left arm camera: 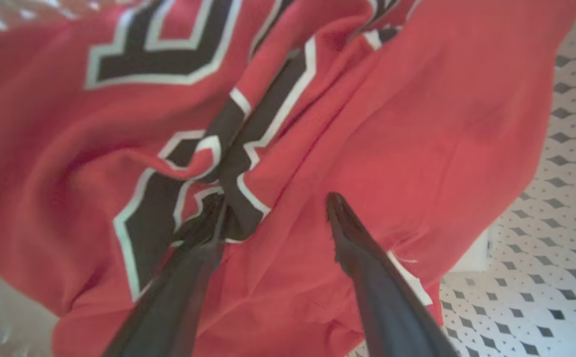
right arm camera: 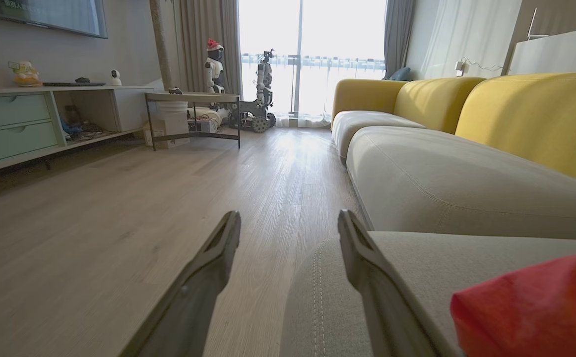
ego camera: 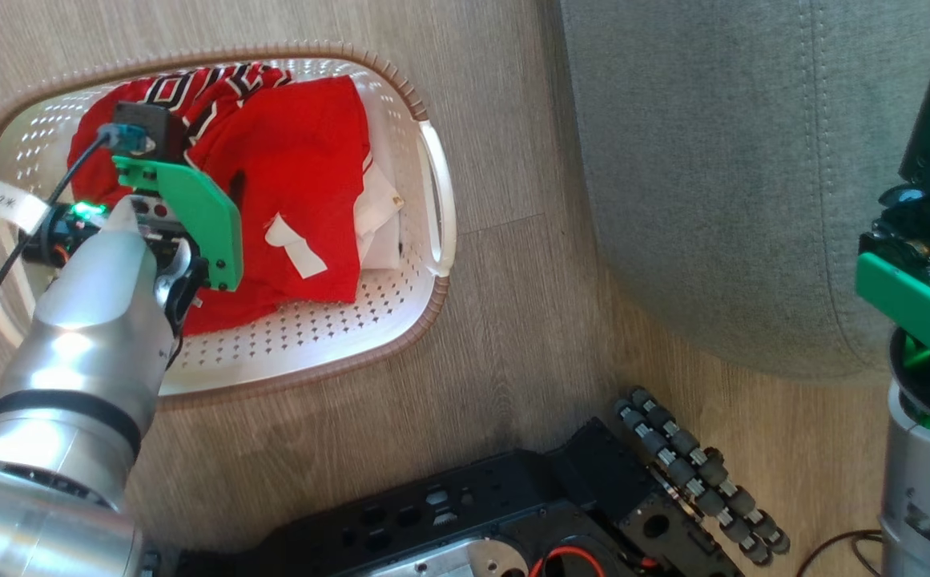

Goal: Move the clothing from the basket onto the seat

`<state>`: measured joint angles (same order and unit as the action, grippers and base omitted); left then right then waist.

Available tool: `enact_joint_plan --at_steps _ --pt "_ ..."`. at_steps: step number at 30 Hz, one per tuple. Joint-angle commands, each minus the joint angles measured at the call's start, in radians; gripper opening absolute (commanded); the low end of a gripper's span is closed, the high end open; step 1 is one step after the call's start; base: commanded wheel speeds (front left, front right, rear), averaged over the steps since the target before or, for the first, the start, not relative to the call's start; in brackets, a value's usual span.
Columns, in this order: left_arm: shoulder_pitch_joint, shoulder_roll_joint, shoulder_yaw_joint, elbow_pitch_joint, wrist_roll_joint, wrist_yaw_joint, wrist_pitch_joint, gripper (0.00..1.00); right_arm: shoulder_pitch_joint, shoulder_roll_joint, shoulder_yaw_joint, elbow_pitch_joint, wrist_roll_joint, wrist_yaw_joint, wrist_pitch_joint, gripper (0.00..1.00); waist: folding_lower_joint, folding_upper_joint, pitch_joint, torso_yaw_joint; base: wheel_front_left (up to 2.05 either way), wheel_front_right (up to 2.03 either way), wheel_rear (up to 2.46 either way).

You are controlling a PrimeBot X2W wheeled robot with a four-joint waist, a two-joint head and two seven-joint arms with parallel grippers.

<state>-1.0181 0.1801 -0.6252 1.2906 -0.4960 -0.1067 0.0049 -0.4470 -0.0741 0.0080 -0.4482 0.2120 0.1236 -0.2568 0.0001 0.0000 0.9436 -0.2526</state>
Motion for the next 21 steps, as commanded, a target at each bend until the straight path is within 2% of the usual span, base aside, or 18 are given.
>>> enact_joint_plan --at_steps 1,2,4,5,14,21 --pt "0.016 0.028 0.007 -0.004 0.005 -0.004 0.014 1.0 0.014 0.008 0.017 -0.033 -0.005 0.007 -0.005 1.0 -0.0001 0.0 0.0 -0.001 0.0 0.0 0.0" --pt "0.014 0.029 0.005 -0.004 0.005 -0.006 0.011 0.83 0.014 0.008 0.016 -0.033 -0.005 0.007 -0.005 1.0 -0.0001 0.0 0.0 -0.002 0.0 0.0 0.0" --pt "0.008 0.03 0.001 -0.003 0.004 -0.008 0.002 0.02 0.013 0.01 0.016 -0.031 -0.005 0.007 -0.005 1.0 -0.0001 0.0 -0.001 -0.002 0.0 0.0 0.0" --pt "0.005 0.031 0.0 -0.003 0.003 -0.009 -0.006 0.0 0.013 0.011 0.016 -0.03 -0.005 0.007 -0.005 1.0 -0.0001 0.0 -0.002 -0.002 0.0 0.0 0.0" --pt "0.001 0.023 -0.016 -0.002 -0.007 -0.019 -0.055 0.0 0.01 0.015 0.019 -0.017 -0.011 0.007 -0.005 1.0 -0.0001 0.0 -0.029 0.011 0.0 0.0 0.0" --pt "0.044 0.003 -0.029 -0.002 -0.026 -0.023 -0.111 0.0 0.009 0.009 0.021 0.012 -0.012 0.007 -0.005 1.0 -0.0001 0.0 -0.12 0.031 0.0 0.0 0.0"
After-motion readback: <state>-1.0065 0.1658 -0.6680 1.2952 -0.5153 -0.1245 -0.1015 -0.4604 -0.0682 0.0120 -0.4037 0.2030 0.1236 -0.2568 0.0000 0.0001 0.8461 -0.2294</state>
